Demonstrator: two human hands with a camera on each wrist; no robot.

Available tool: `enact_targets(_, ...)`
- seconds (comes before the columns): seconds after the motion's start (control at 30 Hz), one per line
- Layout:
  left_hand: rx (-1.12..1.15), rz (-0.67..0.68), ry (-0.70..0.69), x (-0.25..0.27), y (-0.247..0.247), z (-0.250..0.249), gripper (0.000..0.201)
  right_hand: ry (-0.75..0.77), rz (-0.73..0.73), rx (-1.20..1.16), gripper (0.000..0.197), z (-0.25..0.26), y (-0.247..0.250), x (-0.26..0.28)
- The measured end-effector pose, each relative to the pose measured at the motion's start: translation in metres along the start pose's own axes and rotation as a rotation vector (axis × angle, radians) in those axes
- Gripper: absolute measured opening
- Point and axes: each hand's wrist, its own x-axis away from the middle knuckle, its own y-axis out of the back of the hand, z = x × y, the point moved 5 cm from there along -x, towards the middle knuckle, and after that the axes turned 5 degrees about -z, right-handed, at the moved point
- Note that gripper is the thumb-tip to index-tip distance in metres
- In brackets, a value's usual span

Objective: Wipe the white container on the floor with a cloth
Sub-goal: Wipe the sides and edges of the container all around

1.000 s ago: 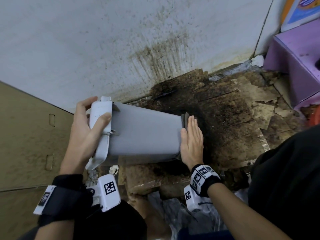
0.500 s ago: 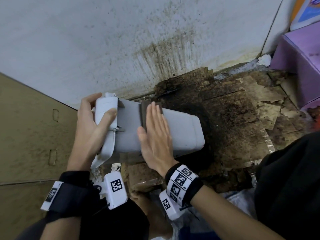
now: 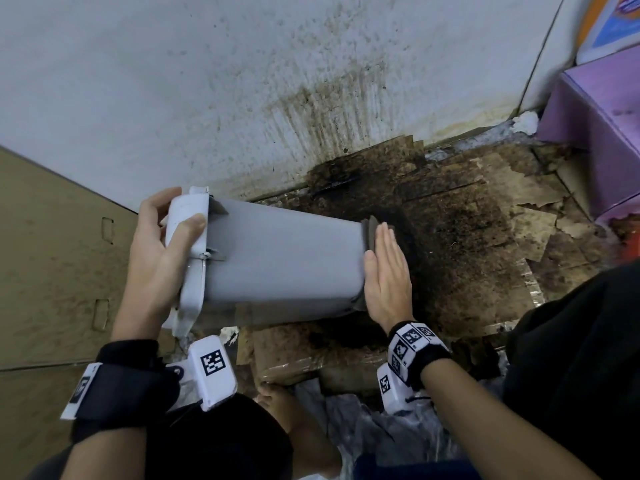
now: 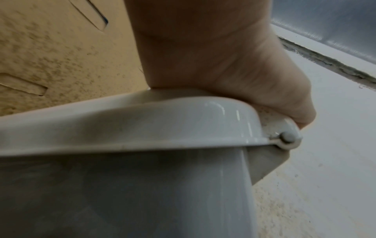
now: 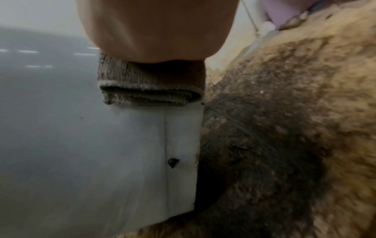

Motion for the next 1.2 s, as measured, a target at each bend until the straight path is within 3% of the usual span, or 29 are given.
enact_targets(0.1,0.002,0.006,-0.004,0.001,-0.003,-0.003,0.068,-0.081,-0.050,0.009,0.081,-0.003,-0.002,0.007)
enact_targets(0.2,-0.014,0.004,-0.016,0.003,-0.006,-0.006,0.068,-0.070,-0.070,0.014,0.088,0.025,-0.006,0.012)
enact_targets(0.4,-0.054,0.030,-0.046,0.005,-0.012,-0.009,0.073,0.279,0.128,-0.098,0.082,0.152,-0.021,0.028)
enact_targets(0.57,-0.034,0.039,-0.024,0.005,-0.006,-0.007,0.071,0.461,0.062,-0.067,0.074,0.120,-0.017,0.020)
enact_targets(0.7,-0.023,0.008,-0.002,0.005,0.001,-0.003,0.070,0.386,-0.053,-0.011,0.071,0.050,-0.007,0.013)
enact_targets(0.8,-0.038,0.019,-0.006,0.004,-0.003,-0.003,0.070,0.316,-0.094,0.010,0.077,0.026,-0.003,0.010)
enact_targets(0.93,-0.053,0.033,-0.007,0.004,-0.004,-0.002,0.070,0.245,-0.111,-0.047,0.089,0.064,-0.009,0.017)
enact_targets(1.07,-0.069,0.038,-0.019,0.005,-0.005,-0.003,0.073,0.352,-0.039,-0.105,0.093,0.132,-0.018,0.024)
enact_targets(1.2,-0.052,0.039,-0.013,0.004,-0.004,-0.001,0.070,0.451,0.020,-0.071,0.092,0.139,-0.019,0.023)
